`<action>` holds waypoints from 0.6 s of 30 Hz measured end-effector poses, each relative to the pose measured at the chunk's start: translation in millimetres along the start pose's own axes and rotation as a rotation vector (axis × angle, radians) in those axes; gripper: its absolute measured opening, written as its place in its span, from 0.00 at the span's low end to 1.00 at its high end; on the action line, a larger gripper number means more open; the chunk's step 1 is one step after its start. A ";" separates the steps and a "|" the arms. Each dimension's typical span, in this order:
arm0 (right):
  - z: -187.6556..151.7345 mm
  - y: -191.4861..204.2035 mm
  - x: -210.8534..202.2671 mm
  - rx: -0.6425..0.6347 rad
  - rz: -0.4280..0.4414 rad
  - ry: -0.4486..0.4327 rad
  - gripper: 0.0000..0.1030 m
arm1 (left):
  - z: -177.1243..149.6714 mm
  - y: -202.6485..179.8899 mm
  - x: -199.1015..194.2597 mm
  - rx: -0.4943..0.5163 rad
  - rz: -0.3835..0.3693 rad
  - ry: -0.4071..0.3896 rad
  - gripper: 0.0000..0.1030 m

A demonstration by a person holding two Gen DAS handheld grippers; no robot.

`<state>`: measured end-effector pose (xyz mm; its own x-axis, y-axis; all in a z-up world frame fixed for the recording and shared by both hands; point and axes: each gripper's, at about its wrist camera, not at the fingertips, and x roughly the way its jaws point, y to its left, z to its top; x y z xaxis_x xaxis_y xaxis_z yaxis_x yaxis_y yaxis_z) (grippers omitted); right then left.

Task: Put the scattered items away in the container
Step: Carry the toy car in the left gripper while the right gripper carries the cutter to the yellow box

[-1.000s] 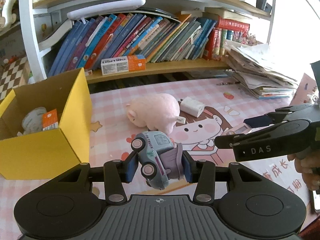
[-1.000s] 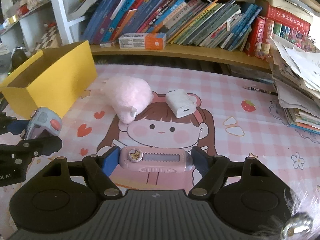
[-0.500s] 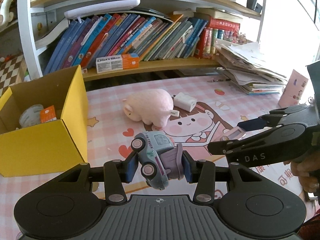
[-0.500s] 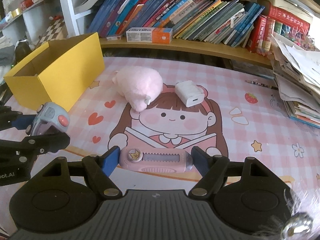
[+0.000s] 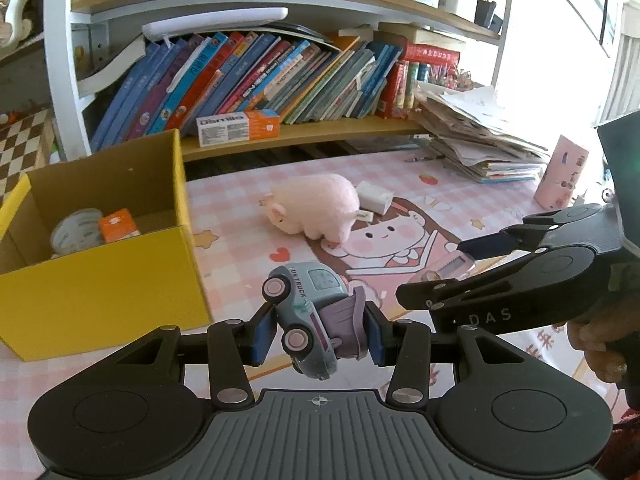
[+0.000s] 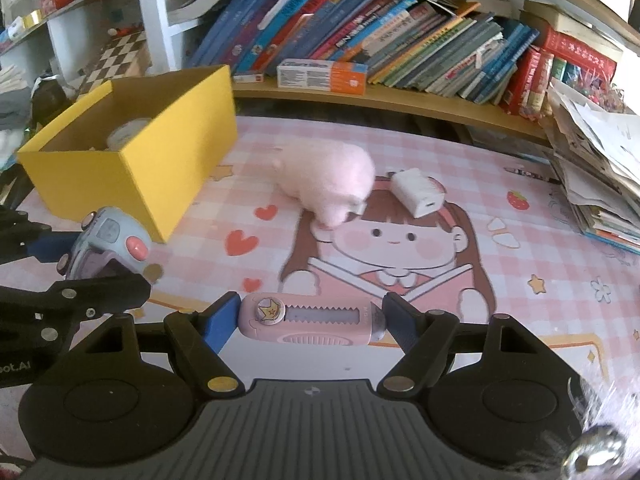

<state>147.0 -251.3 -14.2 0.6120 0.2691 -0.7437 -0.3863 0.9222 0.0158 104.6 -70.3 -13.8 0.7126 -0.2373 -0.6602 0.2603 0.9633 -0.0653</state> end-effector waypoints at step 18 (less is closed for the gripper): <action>0.6 98.5 -7.8 -0.065 0.012 -0.006 0.74 | -23.7 67.0 -52.9 0.001 -0.021 -0.030 0.43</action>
<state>104.7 -162.4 -6.4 0.6111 0.2817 -0.7397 -0.4376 0.8990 -0.0191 68.9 9.8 -1.0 0.7265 -0.2611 -0.6356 0.2758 0.9580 -0.0783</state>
